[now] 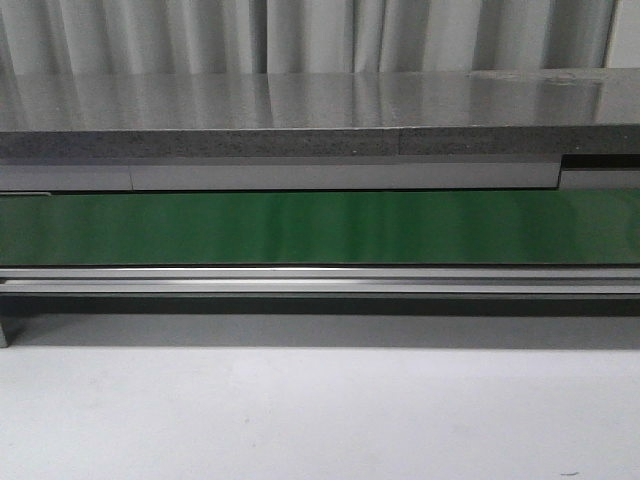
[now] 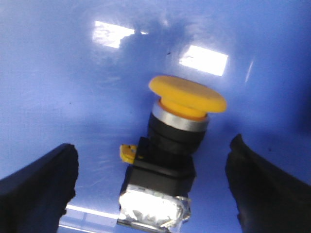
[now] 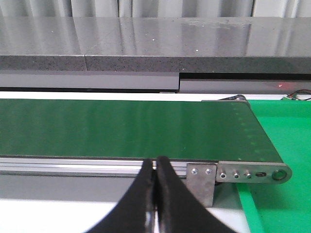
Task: Move button from left to right
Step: 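Grasp the yellow-capped button with the left gripper, then lift the button and place it onto the conveyor belt with the left gripper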
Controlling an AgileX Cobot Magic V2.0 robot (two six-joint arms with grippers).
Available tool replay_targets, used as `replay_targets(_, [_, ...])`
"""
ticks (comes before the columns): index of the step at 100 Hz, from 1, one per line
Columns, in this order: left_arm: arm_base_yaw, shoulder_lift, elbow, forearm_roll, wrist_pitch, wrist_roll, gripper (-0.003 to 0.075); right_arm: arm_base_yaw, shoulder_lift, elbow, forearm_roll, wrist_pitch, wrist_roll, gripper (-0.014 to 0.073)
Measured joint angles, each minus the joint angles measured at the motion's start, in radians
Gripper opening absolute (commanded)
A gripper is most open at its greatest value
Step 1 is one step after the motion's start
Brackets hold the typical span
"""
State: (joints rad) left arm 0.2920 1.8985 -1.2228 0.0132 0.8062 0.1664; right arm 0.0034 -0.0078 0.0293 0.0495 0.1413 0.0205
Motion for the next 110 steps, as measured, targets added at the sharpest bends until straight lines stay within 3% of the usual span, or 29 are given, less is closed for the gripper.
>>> replay_targets(16, [0.002,0.014,-0.002,0.004,-0.001,0.0,0.0538,0.0,0.0,0.0,0.0,0.0,0.0,-0.0068])
replay_targets(48, [0.002,0.015,-0.002,0.002,-0.001,0.001,0.0164,0.0,0.0,0.0,0.0,0.0,0.0,-0.0068])
replay_targets(67, [0.002,0.016,-0.028,0.002,0.045,0.001,0.0017,0.0,0.0,0.0,0.0,0.0,0.0,-0.0068])
replay_targets(110, [-0.037,-0.088,-0.22,-0.021,0.214,0.003,0.0005,0.0,0.0,0.0,0.0,0.0,0.0,-0.0068])
